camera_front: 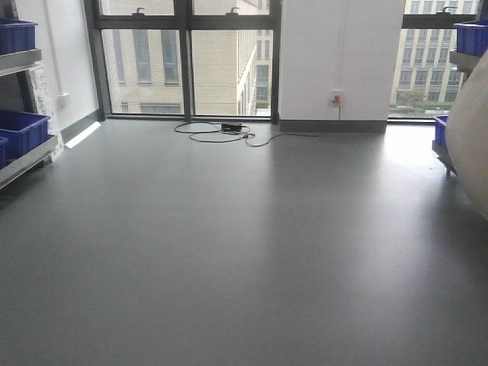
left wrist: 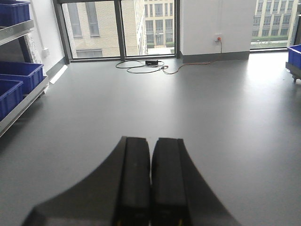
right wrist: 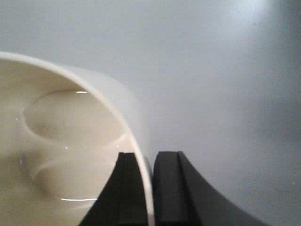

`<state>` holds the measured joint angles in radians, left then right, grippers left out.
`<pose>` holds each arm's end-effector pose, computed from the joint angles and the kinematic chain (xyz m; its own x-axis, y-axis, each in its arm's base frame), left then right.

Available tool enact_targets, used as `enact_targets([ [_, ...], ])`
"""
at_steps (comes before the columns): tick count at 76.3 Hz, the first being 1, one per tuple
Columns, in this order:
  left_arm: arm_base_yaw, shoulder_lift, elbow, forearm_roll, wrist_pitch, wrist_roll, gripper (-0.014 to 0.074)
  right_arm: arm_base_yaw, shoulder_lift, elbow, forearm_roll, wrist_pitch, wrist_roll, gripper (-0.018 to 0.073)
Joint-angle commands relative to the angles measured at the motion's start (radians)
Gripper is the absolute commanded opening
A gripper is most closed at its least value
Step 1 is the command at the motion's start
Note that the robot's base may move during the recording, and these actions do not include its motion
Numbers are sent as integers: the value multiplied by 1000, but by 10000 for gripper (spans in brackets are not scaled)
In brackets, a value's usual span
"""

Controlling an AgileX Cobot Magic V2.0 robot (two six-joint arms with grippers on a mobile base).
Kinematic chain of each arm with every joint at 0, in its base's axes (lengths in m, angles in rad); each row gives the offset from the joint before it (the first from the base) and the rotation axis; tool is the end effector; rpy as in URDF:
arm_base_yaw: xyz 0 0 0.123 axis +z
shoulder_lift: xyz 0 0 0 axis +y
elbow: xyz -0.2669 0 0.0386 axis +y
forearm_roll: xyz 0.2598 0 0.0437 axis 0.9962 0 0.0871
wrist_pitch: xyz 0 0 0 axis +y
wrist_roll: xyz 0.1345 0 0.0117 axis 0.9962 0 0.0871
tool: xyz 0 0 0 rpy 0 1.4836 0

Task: Move white bin to right shelf second layer
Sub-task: 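Keep holding the white bin while driving across the room toward the windows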

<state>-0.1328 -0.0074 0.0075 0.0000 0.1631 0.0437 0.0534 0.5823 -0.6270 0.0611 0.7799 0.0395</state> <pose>0.1261 -0.0168 0.1930 -0.0694 0.0533 -0.9962 0.1356 0.9898 0.0436 0.1629 0.0145 0.2759 -0.6072 0.0505 -0.7930 -0.0373 0.9951 0.0919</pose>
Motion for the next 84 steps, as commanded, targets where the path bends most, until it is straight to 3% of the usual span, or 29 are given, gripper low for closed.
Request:
enact_targets([
  [1,-4,-14,37,0,-86,-5,85,-8,-1,-29,13,-85,-4,109],
  [84,-4,-14,37,0,-86,-5,85,-8,-1,-29,13,-85,-4,109],
])
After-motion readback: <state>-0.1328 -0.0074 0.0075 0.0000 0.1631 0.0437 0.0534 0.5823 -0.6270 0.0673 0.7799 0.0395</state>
